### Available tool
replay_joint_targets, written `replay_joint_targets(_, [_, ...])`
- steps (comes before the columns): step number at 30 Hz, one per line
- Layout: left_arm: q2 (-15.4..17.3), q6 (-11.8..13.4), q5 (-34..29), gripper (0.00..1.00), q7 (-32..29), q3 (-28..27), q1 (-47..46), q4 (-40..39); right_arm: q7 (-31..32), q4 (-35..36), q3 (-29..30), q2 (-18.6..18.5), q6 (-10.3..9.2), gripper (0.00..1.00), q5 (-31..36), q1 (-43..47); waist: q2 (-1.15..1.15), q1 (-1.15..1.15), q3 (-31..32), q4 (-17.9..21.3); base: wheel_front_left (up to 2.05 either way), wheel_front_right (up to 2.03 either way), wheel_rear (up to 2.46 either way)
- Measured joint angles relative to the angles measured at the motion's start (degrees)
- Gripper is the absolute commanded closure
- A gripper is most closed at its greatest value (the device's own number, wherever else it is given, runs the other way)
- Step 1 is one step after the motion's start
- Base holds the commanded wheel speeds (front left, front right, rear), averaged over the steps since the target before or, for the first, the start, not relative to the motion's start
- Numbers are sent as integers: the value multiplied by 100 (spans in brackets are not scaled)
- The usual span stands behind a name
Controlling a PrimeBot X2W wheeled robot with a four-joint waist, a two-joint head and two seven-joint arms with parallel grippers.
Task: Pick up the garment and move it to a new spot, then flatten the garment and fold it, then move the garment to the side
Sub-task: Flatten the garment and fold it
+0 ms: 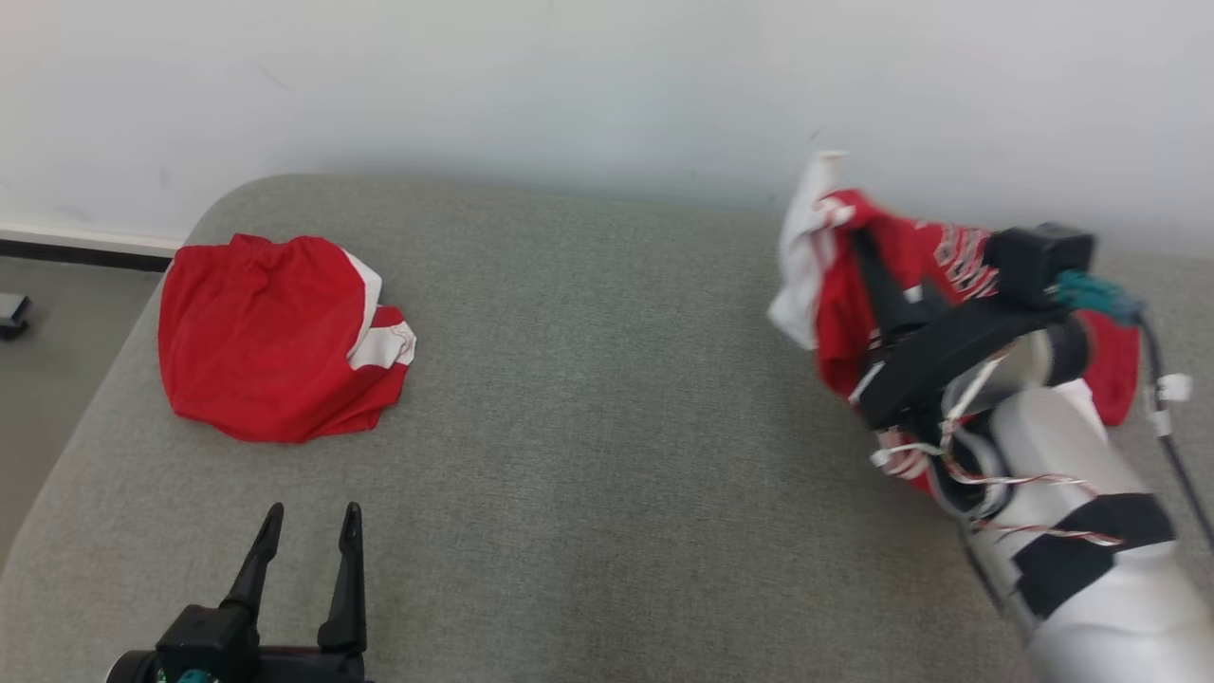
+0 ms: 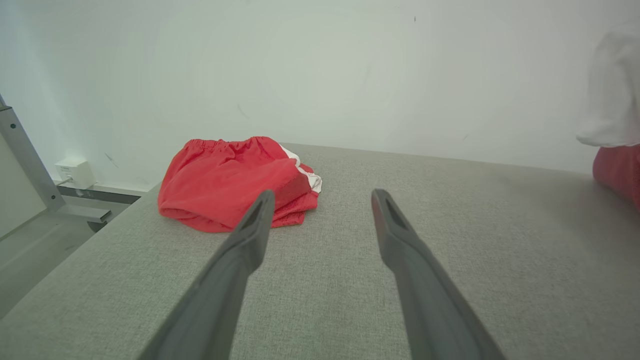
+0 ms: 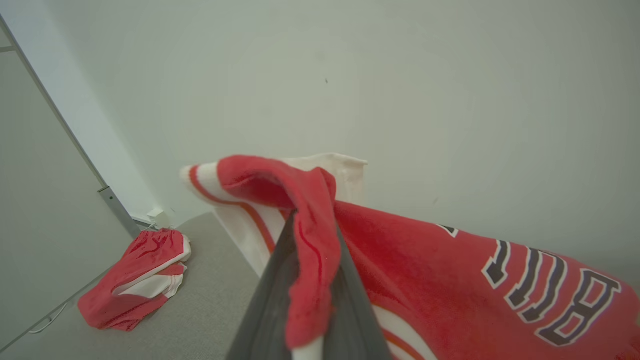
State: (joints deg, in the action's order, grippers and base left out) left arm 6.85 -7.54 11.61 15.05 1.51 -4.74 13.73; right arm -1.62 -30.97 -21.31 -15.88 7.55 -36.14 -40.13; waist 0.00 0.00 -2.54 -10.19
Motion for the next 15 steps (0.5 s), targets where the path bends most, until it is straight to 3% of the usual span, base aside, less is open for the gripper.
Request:
replay_joint_targets(8, [-45,0,12,0,0,199,-165,49,-263,-573,-522,944,0,100,45,-27,0,0,-137,-254,0,0,0])
replay_joint_targets(12, [-55,0,67,0,0,274,-305,100,-432,-1046,-701,1178,0,100,11,-157,0,0,-248,-366,0,0,0])
replay_joint_targets(13, [-57,0,71,0,0,292,-344,124,-457,-1189,-782,1210,0,37,26,-174,0,0,-271,-396,0,0,0])
replay_joint_targets(14, [-57,0,77,0,0,310,-369,147,-469,-1321,-858,1233,0,0,32,-191,0,0,-294,-420,0,0,0])
replay_joint_targets(15, [-59,0,78,0,0,325,-383,164,-499,-1428,-918,1250,0,0,25,-206,0,0,-314,-442,0,0,0])
